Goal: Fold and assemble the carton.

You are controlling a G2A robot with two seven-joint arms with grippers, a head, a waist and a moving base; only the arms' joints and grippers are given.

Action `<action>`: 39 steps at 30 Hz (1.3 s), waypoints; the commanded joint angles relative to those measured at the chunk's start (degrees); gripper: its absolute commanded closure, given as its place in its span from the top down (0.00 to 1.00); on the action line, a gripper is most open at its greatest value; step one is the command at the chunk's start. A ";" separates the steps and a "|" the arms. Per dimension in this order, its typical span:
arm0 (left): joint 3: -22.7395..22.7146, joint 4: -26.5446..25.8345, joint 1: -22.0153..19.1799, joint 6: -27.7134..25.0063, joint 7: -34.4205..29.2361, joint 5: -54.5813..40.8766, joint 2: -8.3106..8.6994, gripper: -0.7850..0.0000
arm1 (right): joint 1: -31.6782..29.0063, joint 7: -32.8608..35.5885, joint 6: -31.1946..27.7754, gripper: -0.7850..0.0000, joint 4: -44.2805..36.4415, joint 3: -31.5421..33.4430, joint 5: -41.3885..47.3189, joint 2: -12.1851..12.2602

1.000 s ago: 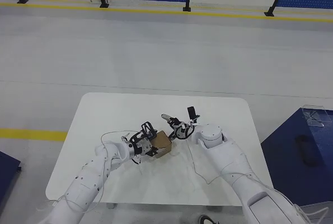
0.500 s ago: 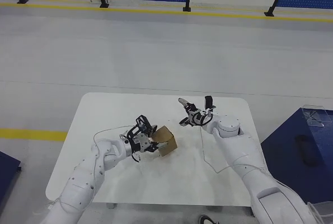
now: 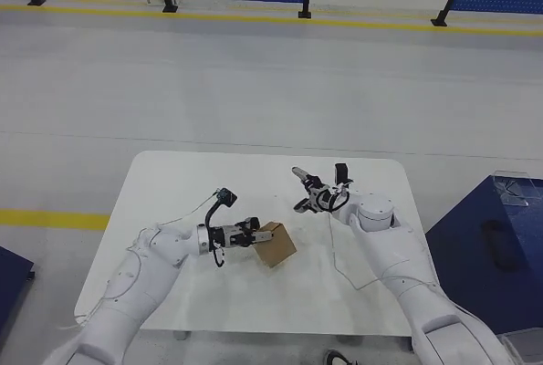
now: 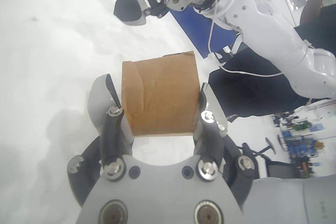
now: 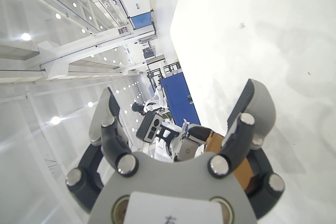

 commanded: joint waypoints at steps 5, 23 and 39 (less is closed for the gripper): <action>1.39 7.96 -2.74 1.97 -10.36 -10.14 -1.29 1.00 | -0.18 -0.43 1.33 1.00 -0.19 -0.82 -0.67 -0.31; -0.30 -24.10 6.97 9.08 35.45 42.86 5.63 0.41 | -0.50 0.45 0.80 1.00 -0.15 -2.13 -0.42 -1.22; -1.17 -41.52 18.14 13.82 34.54 63.68 8.16 0.00 | -1.22 0.17 1.69 1.00 -0.72 -2.41 0.21 -1.58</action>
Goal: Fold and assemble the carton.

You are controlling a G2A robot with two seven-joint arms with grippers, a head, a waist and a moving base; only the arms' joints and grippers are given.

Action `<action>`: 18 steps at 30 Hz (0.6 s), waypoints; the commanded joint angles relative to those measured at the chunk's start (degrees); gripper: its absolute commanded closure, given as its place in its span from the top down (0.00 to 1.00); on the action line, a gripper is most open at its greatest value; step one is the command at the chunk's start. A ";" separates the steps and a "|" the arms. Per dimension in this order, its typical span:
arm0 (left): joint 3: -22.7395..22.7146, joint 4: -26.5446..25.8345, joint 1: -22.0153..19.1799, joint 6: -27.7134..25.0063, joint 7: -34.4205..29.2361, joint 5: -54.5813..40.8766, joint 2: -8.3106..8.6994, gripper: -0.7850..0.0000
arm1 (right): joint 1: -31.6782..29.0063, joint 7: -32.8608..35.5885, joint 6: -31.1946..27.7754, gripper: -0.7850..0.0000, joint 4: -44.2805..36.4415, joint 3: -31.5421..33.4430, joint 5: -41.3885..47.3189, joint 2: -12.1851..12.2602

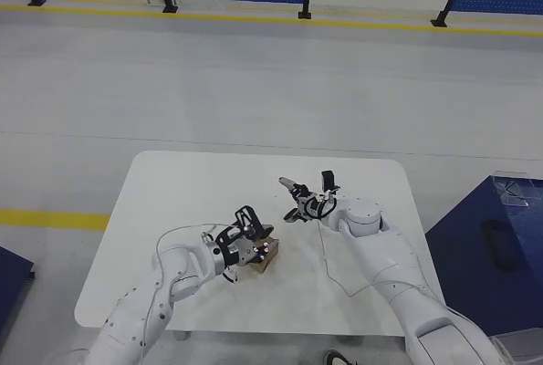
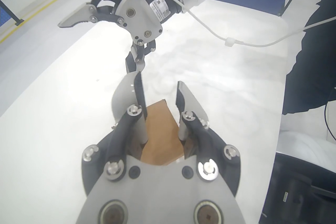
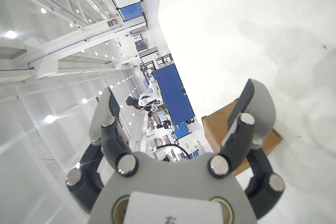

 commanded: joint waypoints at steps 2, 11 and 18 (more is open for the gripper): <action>1.05 0.88 -0.55 0.18 -0.83 1.00 -0.24 0.00 | -1.07 -0.60 0.31 1.00 -1.29 1.08 1.21 0.23; 3.41 3.92 -2.17 0.94 -4.30 0.95 -1.11 0.00 | -1.95 -1.40 1.90 1.00 -3.18 1.84 0.31 0.68; 4.17 4.79 -3.04 3.16 -3.84 0.80 -1.74 0.00 | -1.95 -1.40 1.90 1.00 -3.18 1.84 0.31 0.68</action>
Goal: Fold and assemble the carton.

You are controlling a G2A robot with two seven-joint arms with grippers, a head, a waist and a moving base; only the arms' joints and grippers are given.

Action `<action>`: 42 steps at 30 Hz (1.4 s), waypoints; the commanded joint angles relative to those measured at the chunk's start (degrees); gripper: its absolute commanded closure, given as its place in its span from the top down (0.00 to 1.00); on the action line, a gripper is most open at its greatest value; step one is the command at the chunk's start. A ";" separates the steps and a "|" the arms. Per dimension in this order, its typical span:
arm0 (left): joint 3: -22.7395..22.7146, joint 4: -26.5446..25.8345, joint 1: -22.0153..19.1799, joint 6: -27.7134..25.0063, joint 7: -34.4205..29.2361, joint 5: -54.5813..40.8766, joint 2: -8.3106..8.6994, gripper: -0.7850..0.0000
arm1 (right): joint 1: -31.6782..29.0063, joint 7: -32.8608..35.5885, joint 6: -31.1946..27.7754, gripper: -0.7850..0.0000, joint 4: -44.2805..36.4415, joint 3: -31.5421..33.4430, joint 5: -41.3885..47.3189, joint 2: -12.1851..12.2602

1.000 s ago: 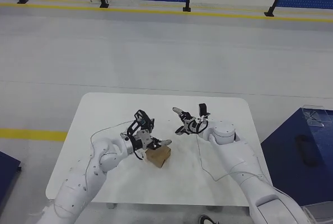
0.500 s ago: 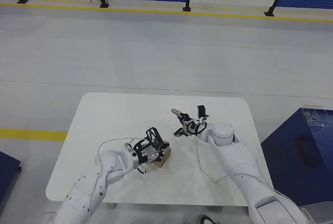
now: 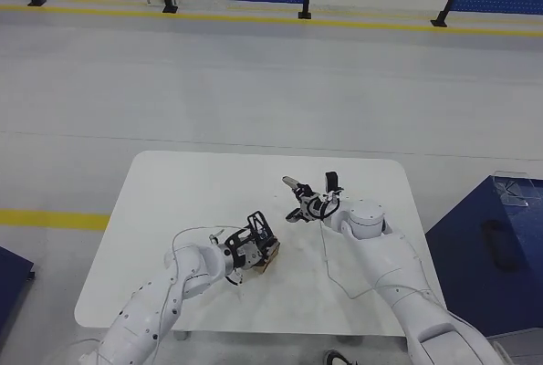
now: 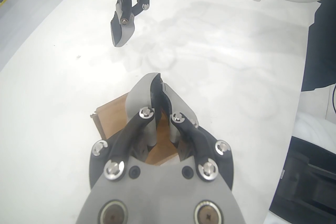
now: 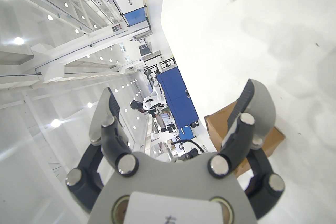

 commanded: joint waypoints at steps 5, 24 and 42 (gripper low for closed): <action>-1.07 -1.30 1.36 0.86 1.96 0.88 0.27 0.00 | 0.00 0.00 0.00 1.00 0.00 0.00 0.00 0.00; -1.32 -0.78 1.52 -0.49 -0.87 0.64 0.10 0.00 | 0.00 0.00 0.00 1.00 0.00 0.00 0.00 0.00; -2.27 -1.82 1.38 1.67 1.63 0.54 -0.21 0.00 | 0.00 0.00 0.00 1.00 0.00 0.00 0.00 0.00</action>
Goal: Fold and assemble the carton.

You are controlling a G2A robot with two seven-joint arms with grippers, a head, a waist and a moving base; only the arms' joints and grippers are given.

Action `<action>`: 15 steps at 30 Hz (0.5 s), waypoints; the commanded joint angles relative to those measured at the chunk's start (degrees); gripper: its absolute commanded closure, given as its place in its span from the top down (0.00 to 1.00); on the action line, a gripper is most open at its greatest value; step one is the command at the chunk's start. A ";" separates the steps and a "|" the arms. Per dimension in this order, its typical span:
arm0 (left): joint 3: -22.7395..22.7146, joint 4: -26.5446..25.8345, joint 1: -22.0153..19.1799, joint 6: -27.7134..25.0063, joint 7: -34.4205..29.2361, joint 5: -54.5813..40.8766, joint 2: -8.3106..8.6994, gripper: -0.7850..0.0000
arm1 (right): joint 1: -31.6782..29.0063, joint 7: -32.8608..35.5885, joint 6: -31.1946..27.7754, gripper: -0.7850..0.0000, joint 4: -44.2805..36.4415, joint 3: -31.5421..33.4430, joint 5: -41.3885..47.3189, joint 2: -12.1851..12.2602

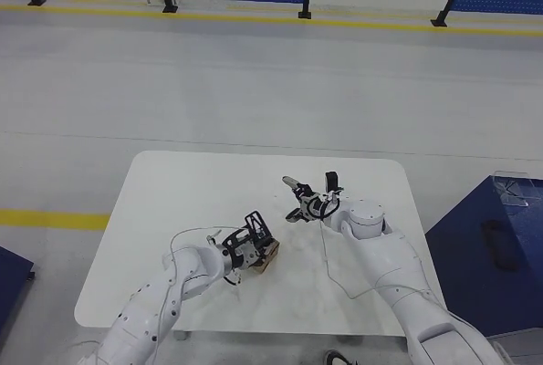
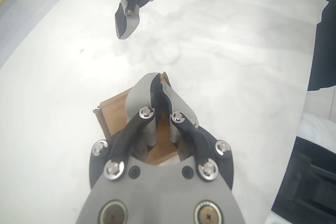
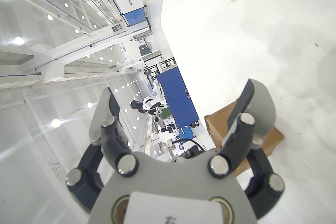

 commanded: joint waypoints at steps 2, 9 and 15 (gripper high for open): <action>-1.95 -3.00 1.34 1.33 4.96 0.66 0.42 0.00 | 0.00 0.00 0.00 1.00 0.00 0.00 0.00 0.00; -10.88 -16.21 10.81 5.66 14.74 6.34 2.92 0.00 | 0.00 0.00 0.00 1.00 0.00 0.00 0.00 0.00; -16.98 -22.62 16.87 8.05 16.00 7.10 4.13 1.00 | 0.00 0.00 0.00 1.00 0.00 0.00 0.00 0.00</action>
